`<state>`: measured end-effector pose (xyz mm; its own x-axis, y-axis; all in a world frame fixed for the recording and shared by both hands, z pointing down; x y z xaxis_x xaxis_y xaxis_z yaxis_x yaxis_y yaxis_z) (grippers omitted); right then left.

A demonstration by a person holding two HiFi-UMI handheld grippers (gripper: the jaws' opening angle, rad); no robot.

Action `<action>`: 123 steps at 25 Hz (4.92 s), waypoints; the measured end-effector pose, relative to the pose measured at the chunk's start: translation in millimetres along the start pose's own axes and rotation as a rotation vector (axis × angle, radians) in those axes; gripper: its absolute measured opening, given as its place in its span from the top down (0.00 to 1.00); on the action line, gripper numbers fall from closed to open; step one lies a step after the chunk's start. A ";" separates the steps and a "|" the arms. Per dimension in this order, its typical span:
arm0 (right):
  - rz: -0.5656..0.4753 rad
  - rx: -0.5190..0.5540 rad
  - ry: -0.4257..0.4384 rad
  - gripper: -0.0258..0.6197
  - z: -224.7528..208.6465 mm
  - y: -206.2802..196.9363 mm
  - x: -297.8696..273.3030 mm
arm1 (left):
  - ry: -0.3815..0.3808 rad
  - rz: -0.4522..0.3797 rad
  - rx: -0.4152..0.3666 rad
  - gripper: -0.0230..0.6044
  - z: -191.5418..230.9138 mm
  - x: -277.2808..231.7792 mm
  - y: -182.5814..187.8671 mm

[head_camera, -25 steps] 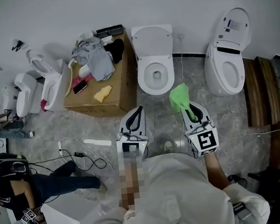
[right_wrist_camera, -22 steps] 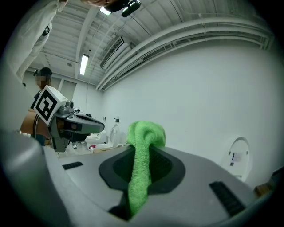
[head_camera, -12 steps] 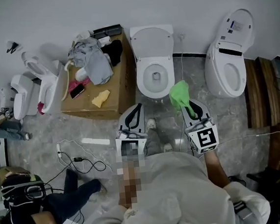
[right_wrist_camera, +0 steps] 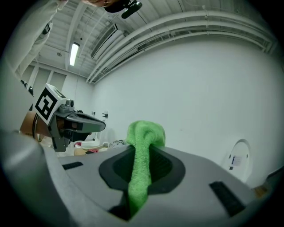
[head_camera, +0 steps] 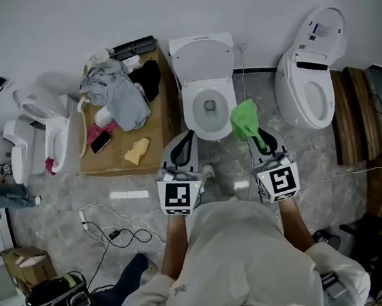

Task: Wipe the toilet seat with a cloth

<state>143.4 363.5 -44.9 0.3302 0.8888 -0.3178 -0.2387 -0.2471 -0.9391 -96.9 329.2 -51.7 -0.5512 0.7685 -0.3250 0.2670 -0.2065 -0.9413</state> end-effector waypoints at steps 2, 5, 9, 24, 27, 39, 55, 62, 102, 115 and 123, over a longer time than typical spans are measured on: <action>0.007 0.000 -0.013 0.89 -0.2 6.6 -18.0 | -0.017 -0.008 -0.001 0.94 17.5 -13.8 4.0; 0.020 -0.001 -0.031 0.89 0.4 14.1 -43.5 | -0.039 -0.016 0.002 0.94 42.4 -32.6 6.4; 0.025 -0.003 -0.050 0.89 2.3 24.6 -74.7 | -0.061 -0.018 0.009 0.94 74.0 -55.1 4.5; 0.111 -0.038 -0.090 0.89 -25.3 11.4 -150.0 | -0.136 0.041 0.042 0.94 114.7 -138.4 -21.6; 0.132 -0.035 -0.081 0.89 -37.4 6.0 -164.0 | -0.130 0.049 0.046 0.94 115.9 -155.7 -26.6; 0.225 -0.026 0.065 0.89 -98.6 -38.3 -248.7 | -0.020 0.184 0.133 0.94 124.6 -232.3 -70.6; 0.373 -0.047 0.272 0.89 -130.6 -134.7 -362.0 | 0.062 0.364 0.236 0.94 125.8 -322.8 -153.8; 0.408 -0.051 0.329 0.89 -120.3 -175.1 -392.1 | 0.089 0.415 0.276 0.94 120.2 -337.8 -202.1; 0.577 0.159 0.402 0.89 -11.5 -345.8 -575.5 | 0.086 0.490 0.459 0.94 164.6 -384.3 -413.3; 0.662 0.315 0.485 0.89 24.8 -392.3 -621.6 | 0.083 0.501 0.498 0.94 163.6 -382.3 -435.8; 0.724 0.338 0.518 0.89 41.4 -419.8 -628.7 | 0.076 0.510 0.506 0.94 157.4 -371.1 -445.0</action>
<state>-1.9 -75.6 554.4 0.3425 0.2624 -0.9021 -0.7688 -0.4736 -0.4296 -135.6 40.6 473.4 -0.3943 0.5376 -0.7453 0.0674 -0.7919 -0.6069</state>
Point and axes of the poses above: the fingertips, and each gripper's own axes: x backward along the fingers, z to its left, y out of its top, the point moved 10 cm from there along x, backward along the fingers, and after that the axes turned 11 degrees about z, right-handed, at the moved point
